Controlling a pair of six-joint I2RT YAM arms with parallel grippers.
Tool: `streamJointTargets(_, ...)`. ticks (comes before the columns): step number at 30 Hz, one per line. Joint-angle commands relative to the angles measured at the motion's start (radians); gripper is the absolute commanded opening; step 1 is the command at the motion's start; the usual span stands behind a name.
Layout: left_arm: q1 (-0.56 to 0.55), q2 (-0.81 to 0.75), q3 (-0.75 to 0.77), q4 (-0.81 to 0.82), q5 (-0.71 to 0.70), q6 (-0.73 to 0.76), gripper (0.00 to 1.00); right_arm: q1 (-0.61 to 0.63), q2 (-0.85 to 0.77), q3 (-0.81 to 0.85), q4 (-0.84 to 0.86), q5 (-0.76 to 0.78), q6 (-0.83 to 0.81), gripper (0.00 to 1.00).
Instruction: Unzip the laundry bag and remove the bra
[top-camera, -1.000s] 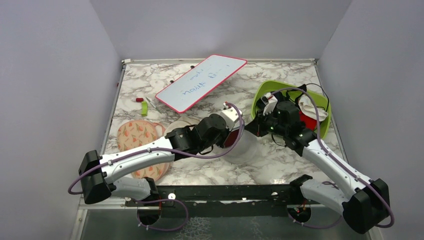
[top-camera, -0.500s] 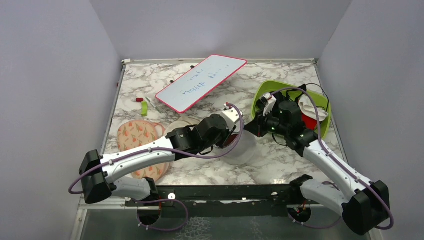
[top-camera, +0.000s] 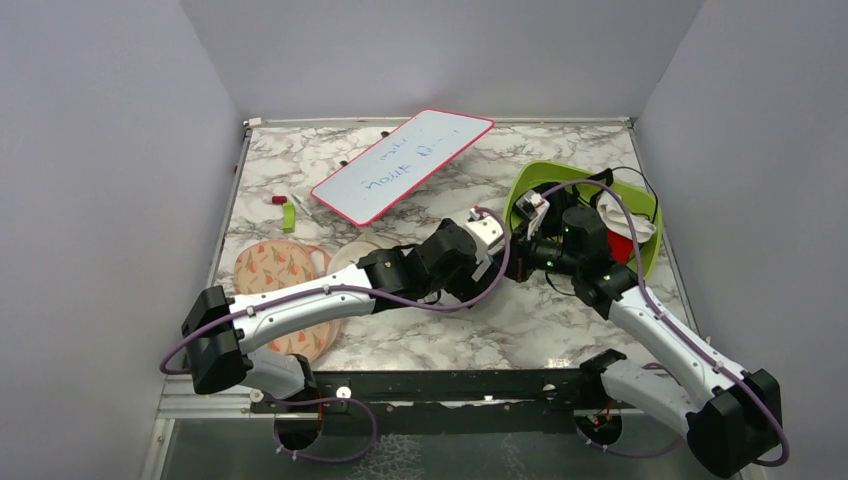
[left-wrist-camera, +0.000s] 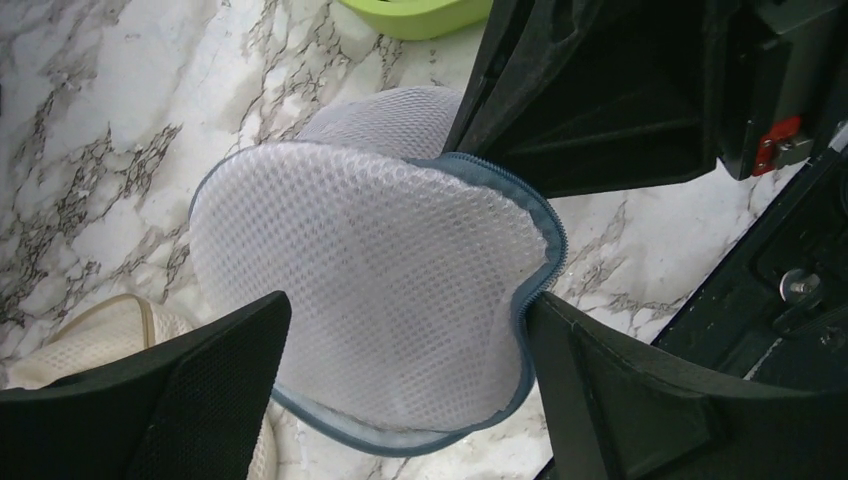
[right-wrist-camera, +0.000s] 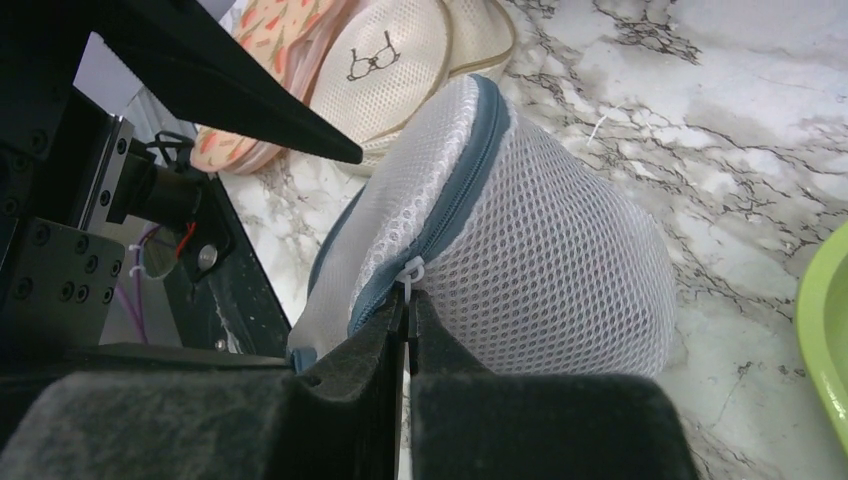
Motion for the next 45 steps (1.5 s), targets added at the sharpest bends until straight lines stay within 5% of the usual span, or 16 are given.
streamJointTargets(1,0.002,0.007,0.037,0.046,0.035,-0.016,0.86,0.002,-0.027,-0.019,0.042,-0.098,0.022,0.01)
streamJointTargets(8,-0.002,-0.062,-0.026,0.084,0.09,-0.023,0.99,0.002,-0.035,-0.01,0.03,-0.066,0.014,0.01)
streamJointTargets(23,-0.003,-0.103,0.02,-0.01,0.053,-0.126,0.98,0.002,-0.014,0.017,0.008,-0.004,0.015,0.01)
streamJointTargets(29,-0.001,-0.005,0.095,-0.059,0.0,-0.145,0.73,0.002,-0.008,0.029,0.001,-0.015,0.013,0.01)
streamJointTargets(33,-0.001,0.031,0.103,-0.063,0.006,-0.146,0.67,0.002,-0.015,0.037,-0.017,-0.015,0.007,0.01)
streamJointTargets(45,-0.001,0.046,0.085,-0.066,-0.039,-0.078,0.28,0.001,-0.009,0.035,-0.014,-0.017,0.004,0.01)
